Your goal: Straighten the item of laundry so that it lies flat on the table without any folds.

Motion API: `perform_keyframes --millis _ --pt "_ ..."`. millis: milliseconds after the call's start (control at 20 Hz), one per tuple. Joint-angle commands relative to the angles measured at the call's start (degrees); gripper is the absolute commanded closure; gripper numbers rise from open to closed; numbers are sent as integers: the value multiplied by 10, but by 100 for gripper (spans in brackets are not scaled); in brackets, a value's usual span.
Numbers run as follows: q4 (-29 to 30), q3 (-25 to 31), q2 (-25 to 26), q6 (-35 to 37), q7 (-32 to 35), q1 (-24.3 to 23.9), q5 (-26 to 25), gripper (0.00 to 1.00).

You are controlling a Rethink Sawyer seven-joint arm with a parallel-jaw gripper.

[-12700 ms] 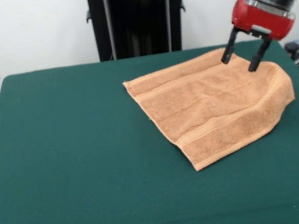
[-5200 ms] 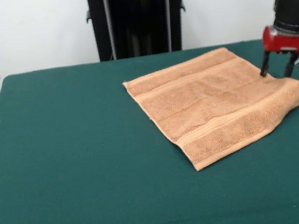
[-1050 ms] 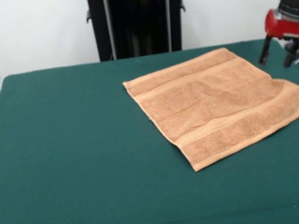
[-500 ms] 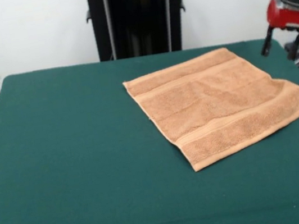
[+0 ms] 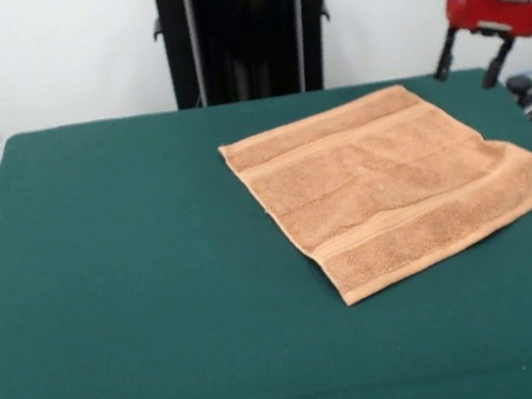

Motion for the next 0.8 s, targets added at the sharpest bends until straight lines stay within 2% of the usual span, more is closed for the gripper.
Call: perform_keyframes --millis 50,800 --pt "-7 -1 -18 73 95 -15 -36 0" --pt "-23 -5 -13 83 123 -5 -39 0"
